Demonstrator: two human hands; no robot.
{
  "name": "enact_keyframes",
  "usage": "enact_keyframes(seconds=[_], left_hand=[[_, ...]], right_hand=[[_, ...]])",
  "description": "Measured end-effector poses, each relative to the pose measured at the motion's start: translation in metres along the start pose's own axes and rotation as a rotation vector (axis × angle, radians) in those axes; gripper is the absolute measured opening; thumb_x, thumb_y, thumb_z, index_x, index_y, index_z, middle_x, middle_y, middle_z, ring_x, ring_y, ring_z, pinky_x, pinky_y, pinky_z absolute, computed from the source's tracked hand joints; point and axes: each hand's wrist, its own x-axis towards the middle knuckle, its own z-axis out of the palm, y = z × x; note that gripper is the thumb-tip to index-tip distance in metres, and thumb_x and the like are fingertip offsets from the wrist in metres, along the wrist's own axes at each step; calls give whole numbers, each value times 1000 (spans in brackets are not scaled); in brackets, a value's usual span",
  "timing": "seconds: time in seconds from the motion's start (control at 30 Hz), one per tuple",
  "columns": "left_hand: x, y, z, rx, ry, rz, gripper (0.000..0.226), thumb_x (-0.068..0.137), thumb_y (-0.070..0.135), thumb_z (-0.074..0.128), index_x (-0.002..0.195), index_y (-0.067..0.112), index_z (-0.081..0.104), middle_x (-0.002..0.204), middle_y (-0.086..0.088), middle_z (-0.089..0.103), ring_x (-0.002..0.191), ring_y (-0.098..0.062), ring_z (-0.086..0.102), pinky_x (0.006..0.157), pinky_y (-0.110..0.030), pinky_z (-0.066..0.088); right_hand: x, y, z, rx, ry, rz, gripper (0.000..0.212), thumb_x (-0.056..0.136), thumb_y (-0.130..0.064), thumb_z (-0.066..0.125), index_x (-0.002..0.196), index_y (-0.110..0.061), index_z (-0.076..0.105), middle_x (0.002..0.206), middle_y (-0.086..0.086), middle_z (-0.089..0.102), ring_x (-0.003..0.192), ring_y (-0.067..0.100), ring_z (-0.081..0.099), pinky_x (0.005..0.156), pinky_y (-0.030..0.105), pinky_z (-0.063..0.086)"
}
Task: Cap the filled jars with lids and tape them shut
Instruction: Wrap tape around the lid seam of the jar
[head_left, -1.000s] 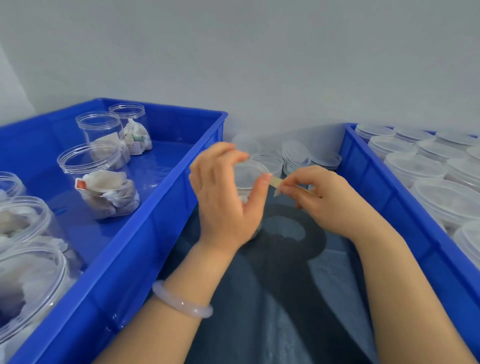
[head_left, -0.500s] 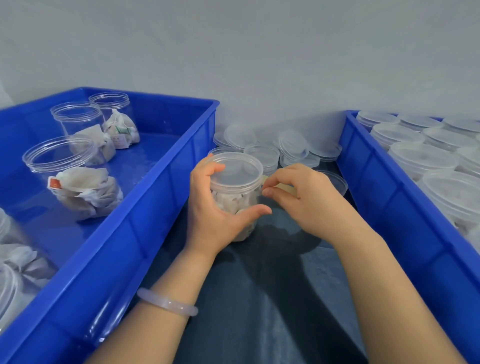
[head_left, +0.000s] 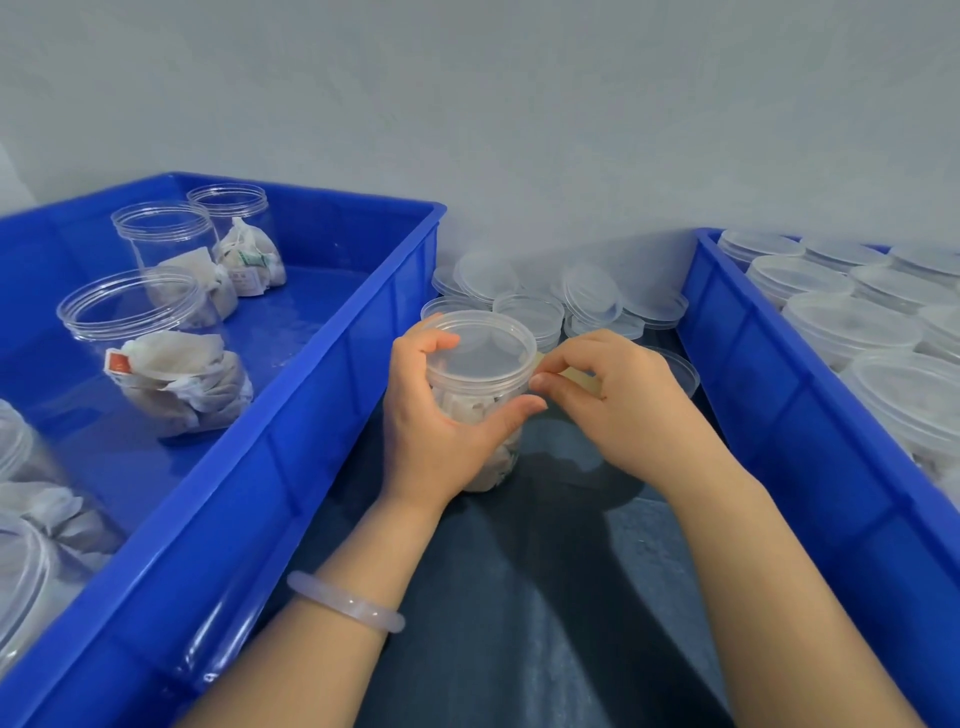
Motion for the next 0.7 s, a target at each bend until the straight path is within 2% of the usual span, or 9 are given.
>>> enact_keyframes(seconds=[0.17,0.27,0.33,0.4,0.5,0.53,0.6,0.63,0.7], left_hand=[[2,6,3,-1,43,-112,67,47,45,87,95,34,42,105,18,55,103,7,52,87,-12,41],[5,8,-1,10,57,-136,65,46,51,88,90,37,42,99,18,56,94,11,53,78,-5,39],[9,7,-6,-10,36,-160,61,47,48,86,89,36,43,102,10,60,95,8,55,77,-5,40],[12,5,-11,-35,2,-178,63,48,41,92,90,35,45,104,5,61,98,1,57,79,-10,44],[14,6,-17,-103,-22,-195,60,46,42,87,90,33,47,99,10,59,93,-2,60,77,-15,48],[15,7,-19,-137,-28,-200,60,45,46,84,90,32,47,97,10,59,90,-1,60,75,-14,47],[15,9,-22,-207,-67,-201,58,45,48,77,90,28,48,95,7,60,85,2,60,71,-13,47],[15,9,-23,-230,-98,-197,57,45,47,77,90,26,48,95,7,60,84,2,61,71,-13,47],[13,10,-24,-256,-163,-189,56,46,45,77,90,23,50,95,9,62,86,2,61,74,-13,47]], right_hand=[[-2,-1,1,-28,47,14,9,89,-37,58,91,-35,67,100,-14,58,97,10,52,83,35,45],[-4,-4,3,-10,60,15,10,90,-37,59,95,-34,66,103,-14,54,98,10,52,85,37,45],[-5,-10,5,6,43,14,12,90,-40,56,96,-33,63,110,-13,49,98,12,53,87,38,44],[-7,-16,9,-11,12,25,17,90,-45,51,98,-32,57,111,-13,42,96,17,55,86,39,44],[-9,-23,13,-8,-5,23,24,91,-47,49,103,-27,48,115,-8,43,95,25,56,85,42,45],[-9,-24,12,35,-2,37,29,88,-49,52,104,-28,43,117,-6,44,98,23,54,85,39,44],[-10,-23,3,164,-13,132,52,74,-62,59,108,-34,31,116,-6,45,102,14,47,75,23,39],[-10,-22,-3,163,-55,191,65,65,-72,58,111,-36,30,114,-6,47,101,11,46,69,17,35],[-10,-17,-15,52,-179,273,93,45,-86,45,123,-36,33,112,-2,57,97,11,51,64,16,34]])
